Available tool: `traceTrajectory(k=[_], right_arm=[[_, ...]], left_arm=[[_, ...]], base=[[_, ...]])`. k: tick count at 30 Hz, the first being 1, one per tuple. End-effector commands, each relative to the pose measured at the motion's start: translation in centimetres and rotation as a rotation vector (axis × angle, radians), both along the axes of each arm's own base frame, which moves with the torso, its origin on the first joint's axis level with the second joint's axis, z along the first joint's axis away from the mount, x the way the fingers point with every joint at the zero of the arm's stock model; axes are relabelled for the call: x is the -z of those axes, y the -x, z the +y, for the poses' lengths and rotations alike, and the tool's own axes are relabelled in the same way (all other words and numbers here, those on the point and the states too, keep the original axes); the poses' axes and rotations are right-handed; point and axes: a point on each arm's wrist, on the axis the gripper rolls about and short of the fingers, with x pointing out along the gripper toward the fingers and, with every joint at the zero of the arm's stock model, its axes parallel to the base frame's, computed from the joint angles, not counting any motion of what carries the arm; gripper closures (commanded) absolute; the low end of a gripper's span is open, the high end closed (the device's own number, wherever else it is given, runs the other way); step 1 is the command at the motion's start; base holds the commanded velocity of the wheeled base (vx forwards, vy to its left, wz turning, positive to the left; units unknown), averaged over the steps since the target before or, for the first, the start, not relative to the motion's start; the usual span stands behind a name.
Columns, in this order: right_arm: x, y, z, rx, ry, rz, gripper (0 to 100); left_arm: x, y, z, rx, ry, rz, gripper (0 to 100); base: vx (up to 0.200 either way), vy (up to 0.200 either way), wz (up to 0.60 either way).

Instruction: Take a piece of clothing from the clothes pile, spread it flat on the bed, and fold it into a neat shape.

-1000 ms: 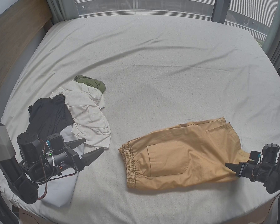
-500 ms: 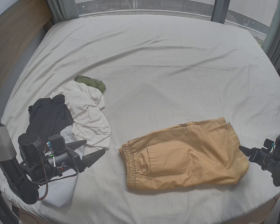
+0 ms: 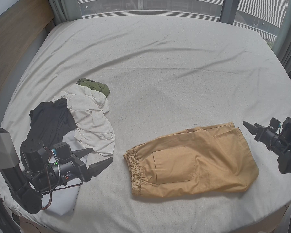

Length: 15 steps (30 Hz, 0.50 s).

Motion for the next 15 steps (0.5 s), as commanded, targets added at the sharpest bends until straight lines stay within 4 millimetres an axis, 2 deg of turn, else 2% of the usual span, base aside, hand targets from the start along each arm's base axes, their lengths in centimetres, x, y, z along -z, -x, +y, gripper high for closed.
traceTrajectory(k=[1, 6, 15], right_arm=[[1.94, -2.97, 1.18, -0.052, -0.005, 0.027, 0], [2.17, -3.76, 1.23, -0.059, -0.006, 0.028, 0], [2.38, -3.66, 1.41, -0.063, -0.008, 0.04, 0]], left_arm=[[0.1, -0.02, -0.18, 0.007, 0.0, 0.002, 0], [0.45, -0.13, -0.21, 0.003, 0.005, 0.023, 0], [1.02, -0.28, -0.25, 0.003, 0.0, 0.045, 0]], base=[[0.0, 0.0, 0.0], [0.0, 0.0, 0.0], [0.0, 0.0, 0.0]])
